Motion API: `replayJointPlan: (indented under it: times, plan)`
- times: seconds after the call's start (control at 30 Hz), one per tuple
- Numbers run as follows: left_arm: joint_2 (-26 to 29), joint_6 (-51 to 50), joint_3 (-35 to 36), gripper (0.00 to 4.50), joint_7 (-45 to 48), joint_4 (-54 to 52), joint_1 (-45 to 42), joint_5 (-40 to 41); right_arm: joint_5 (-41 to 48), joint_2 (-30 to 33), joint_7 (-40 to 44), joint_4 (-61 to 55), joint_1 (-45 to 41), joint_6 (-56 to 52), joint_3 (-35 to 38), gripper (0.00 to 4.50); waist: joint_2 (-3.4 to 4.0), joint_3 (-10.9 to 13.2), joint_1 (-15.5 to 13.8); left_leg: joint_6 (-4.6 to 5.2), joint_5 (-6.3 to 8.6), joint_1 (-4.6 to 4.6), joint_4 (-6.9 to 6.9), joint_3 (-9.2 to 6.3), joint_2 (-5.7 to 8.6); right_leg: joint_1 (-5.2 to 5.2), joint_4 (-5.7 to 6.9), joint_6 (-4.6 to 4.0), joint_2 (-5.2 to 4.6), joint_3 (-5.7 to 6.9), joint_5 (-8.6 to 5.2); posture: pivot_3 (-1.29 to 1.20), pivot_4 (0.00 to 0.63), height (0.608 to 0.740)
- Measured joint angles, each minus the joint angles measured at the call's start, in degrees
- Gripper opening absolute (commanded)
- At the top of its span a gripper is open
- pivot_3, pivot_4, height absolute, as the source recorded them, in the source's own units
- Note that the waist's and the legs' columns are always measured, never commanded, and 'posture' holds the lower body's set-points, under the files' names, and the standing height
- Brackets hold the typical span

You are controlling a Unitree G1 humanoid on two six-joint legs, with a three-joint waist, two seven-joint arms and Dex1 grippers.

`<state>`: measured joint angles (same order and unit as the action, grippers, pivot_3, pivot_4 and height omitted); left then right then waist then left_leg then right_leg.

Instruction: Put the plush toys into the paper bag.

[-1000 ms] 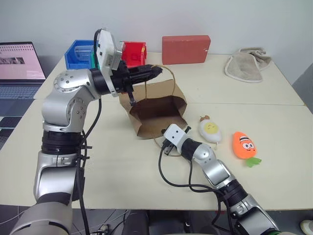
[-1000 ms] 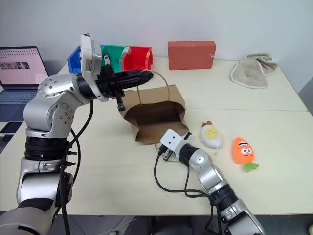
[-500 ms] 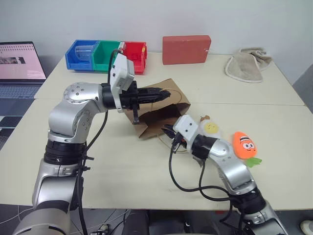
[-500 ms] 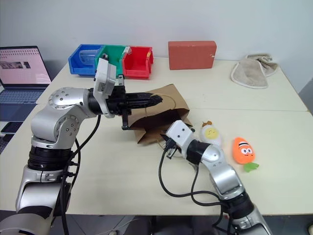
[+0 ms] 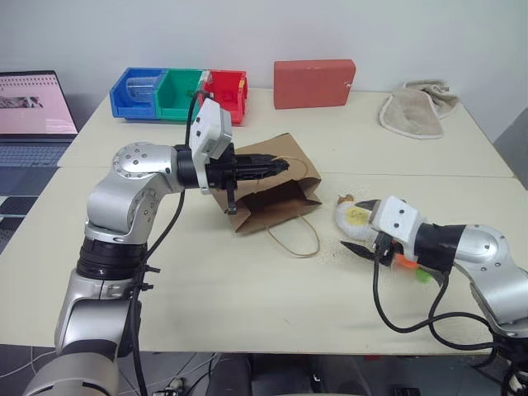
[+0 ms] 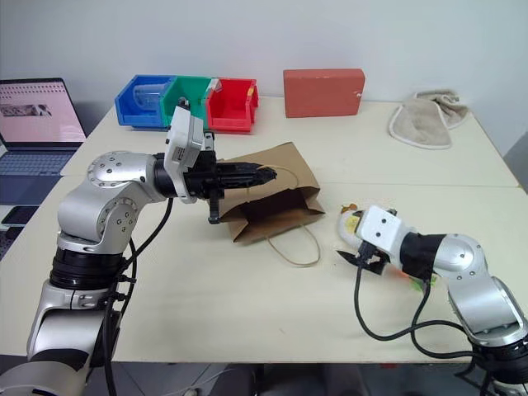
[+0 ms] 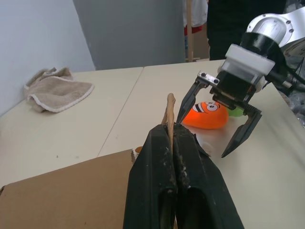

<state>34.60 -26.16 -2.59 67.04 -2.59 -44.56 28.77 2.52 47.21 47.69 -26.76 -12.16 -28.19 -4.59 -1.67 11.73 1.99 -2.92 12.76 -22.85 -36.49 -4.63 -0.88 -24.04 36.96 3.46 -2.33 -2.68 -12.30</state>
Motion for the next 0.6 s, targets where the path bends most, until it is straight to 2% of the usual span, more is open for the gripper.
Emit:
replayJointPlan:
  times: [0.1, 0.2, 0.53, 0.57, 0.6]
  plan:
    - [0.1, 0.2, 0.0, 0.00, 0.0, 0.0, 0.0, 0.0, -4.2, 1.7, -0.8, 3.9, 0.5, 4.7, -2.0, 4.47, 0.00, 0.0, 0.0, 0.00, 0.00, 0.01, -0.04, 0.02, 0.00, 0.00, 0.01, 0.02, 0.00, -0.01, 0.01, 0.00, 0.150, 0.740]
    - [0.5, 0.2, 0.0, 0.00, 0.0, 0.0, 0.3, 0.0, -7.6, 0.1, -3.0, 8.1, 0.1, 8.3, -4.5, 3.86, 0.00, 0.0, 0.0, 0.00, 0.00, 0.00, -0.05, 0.01, 0.00, 0.00, 0.03, 0.02, 0.00, -0.01, 0.02, 0.00, 0.150, 0.740]
    - [1.6, 0.2, 0.1, 0.00, -0.1, 0.0, 0.8, 0.1, -11.1, -2.1, -5.2, 14.8, -2.4, 14.9, -6.3, 0.25, 0.00, 0.0, -0.1, 0.00, 0.00, -0.02, -0.16, 0.00, 0.00, 0.03, 0.02, 0.06, 0.00, -0.01, 0.04, 0.00, 0.150, 0.740]
    - [1.6, 0.2, 0.1, 0.00, -0.1, 0.0, 0.8, 0.1, -11.2, -2.1, -5.2, 15.1, -2.4, 15.2, -6.2, 0.04, 0.00, 0.0, -0.1, 0.00, 0.00, -0.02, -0.16, 0.00, 0.00, 0.03, 0.02, 0.06, 0.00, -0.01, 0.04, 0.00, 0.150, 0.740]
    - [1.6, 0.2, 0.1, 0.00, -0.1, 0.0, 0.8, 0.1, -11.2, -2.0, -5.1, 15.2, -2.4, 15.5, -6.2, 0.04, 0.00, 0.0, -0.1, 0.00, 0.00, -0.02, -0.16, 0.00, 0.00, 0.03, 0.03, 0.06, 0.00, -0.01, 0.04, 0.00, 0.150, 0.740]
